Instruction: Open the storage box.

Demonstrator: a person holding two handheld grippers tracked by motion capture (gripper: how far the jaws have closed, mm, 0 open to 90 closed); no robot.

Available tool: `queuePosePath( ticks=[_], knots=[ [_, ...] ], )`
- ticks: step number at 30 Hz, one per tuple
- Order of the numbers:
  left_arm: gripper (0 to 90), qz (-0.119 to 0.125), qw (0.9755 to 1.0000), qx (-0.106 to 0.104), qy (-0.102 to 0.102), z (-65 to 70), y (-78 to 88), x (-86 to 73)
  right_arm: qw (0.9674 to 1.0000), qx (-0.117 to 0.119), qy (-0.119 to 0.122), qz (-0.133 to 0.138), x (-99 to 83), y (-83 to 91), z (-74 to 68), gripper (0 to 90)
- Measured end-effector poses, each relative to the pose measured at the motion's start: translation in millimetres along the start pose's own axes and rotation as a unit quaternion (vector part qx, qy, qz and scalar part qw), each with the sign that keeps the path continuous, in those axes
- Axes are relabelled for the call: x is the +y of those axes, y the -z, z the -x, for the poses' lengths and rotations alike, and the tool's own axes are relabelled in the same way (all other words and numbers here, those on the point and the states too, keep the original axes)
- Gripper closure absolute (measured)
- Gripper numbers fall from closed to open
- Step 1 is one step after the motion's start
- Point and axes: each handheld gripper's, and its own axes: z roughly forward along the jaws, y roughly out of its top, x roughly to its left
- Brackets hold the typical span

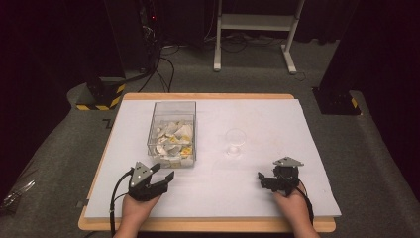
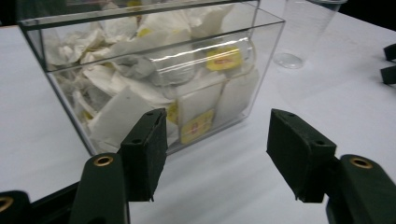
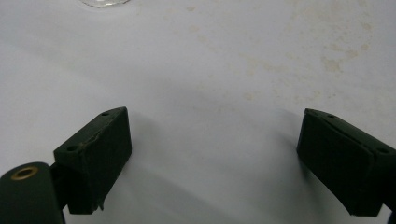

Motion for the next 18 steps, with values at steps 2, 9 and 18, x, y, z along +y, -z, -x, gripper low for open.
queuePosePath(
  ticks=[2,9,18],
  knots=[
    [38.3,0.003,1.0000,0.002,0.004,-1.9,-3.1,3.2,1.0000,0.000,0.000,0.000,0.0,0.0,0.0,10.0],
    [39.5,0.008,0.9999,-0.007,0.003,0.8,-16.2,11.8,1.0000,0.000,0.000,0.000,0.0,0.0,0.1,10.0],
    [42.7,0.013,0.9999,-0.005,0.005,1.0,-11.8,9.2,1.0000,0.000,0.000,0.000,0.0,0.0,0.1,10.1]
  ],
)
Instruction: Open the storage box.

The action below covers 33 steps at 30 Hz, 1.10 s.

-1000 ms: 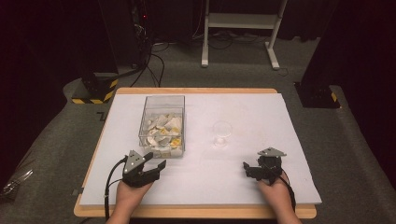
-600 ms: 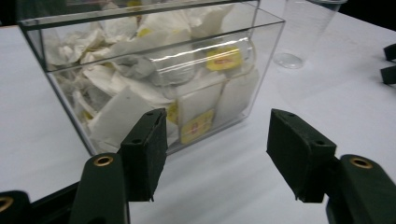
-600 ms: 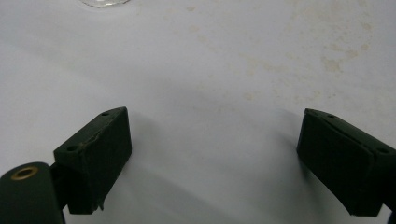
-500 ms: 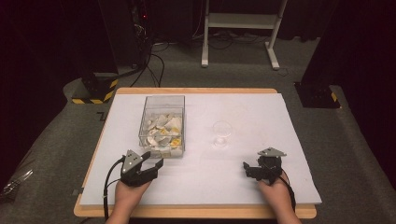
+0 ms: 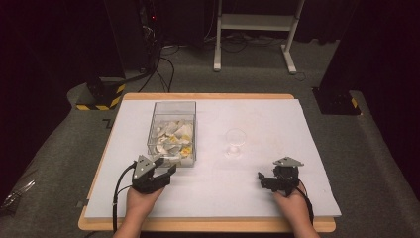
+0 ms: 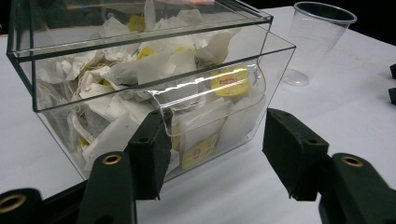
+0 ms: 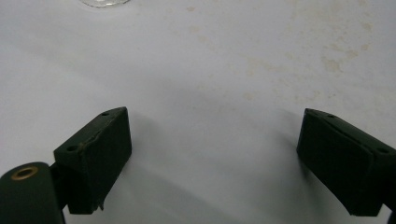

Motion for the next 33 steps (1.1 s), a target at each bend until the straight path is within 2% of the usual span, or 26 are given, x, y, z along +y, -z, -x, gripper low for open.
queuePosePath(
  ticks=[25,30,33],
  knots=[
    [43.8,0.000,1.0000,-0.003,-0.004,9.6,19.9,-10.5,1.0000,-0.001,0.001,0.001,-0.1,0.0,0.0,10.2],
    [43.9,-0.001,1.0000,0.008,-0.004,7.1,27.9,-10.9,1.0000,-0.001,0.001,0.001,-0.1,0.1,0.0,10.2],
    [45.1,0.006,0.9997,0.021,-0.011,4.8,39.7,-8.0,1.0000,-0.001,0.001,0.001,-0.1,0.1,-0.1,10.2]
  ],
)
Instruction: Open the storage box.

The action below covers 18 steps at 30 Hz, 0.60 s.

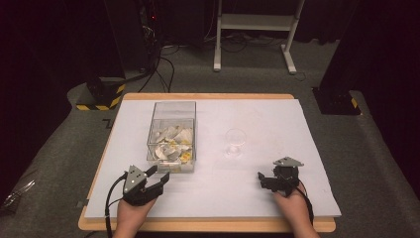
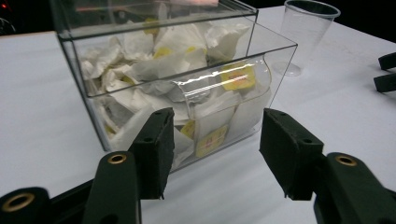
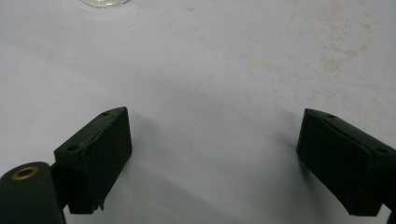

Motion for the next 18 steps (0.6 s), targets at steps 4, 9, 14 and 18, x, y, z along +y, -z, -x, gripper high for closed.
queuePosePath(
  ticks=[4,9,14,18],
  knots=[
    [45.5,0.005,0.9998,0.018,-0.010,-3.2,7.2,4.6,1.0000,0.000,0.000,0.000,0.0,0.0,0.0,10.2],
    [47.4,0.013,0.9992,0.039,-0.003,-15.2,11.5,13.9,1.0000,0.000,0.000,0.000,0.0,0.0,0.0,10.2],
    [47.5,0.016,0.9980,0.061,0.001,-26.6,8.5,23.3,1.0000,0.000,0.000,0.000,0.0,0.0,0.0,10.2],
    [48.6,0.013,0.9966,0.080,0.008,-35.6,1.9,29.2,1.0000,0.000,0.000,0.000,0.0,0.0,0.0,10.2]
  ],
)
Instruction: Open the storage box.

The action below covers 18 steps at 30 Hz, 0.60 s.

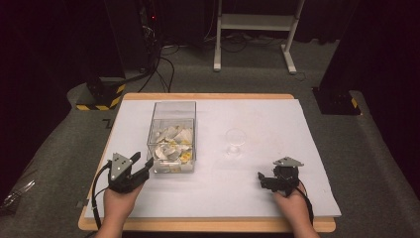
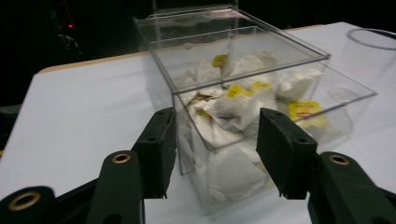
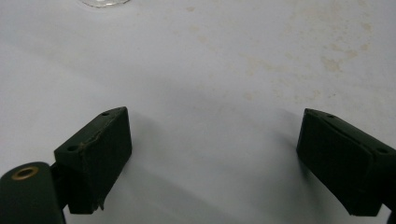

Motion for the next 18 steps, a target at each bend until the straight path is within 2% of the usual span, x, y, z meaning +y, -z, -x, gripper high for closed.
queuePosePath(
  ticks=[6,11,18],
  knots=[
    [51.9,-0.004,0.9999,0.009,0.009,-6.5,-12.3,4.3,1.0000,0.000,0.000,0.000,0.0,0.0,0.1,10.2],
    [57.4,-0.011,0.9996,0.012,0.021,-5.8,-23.3,0.9,1.0000,0.000,0.000,0.000,0.0,0.0,0.1,10.2],
    [66.7,-0.015,0.9994,0.016,0.026,-4.3,-30.8,-2.7,1.0000,0.001,0.000,0.000,0.0,0.0,0.1,10.2]
  ],
)
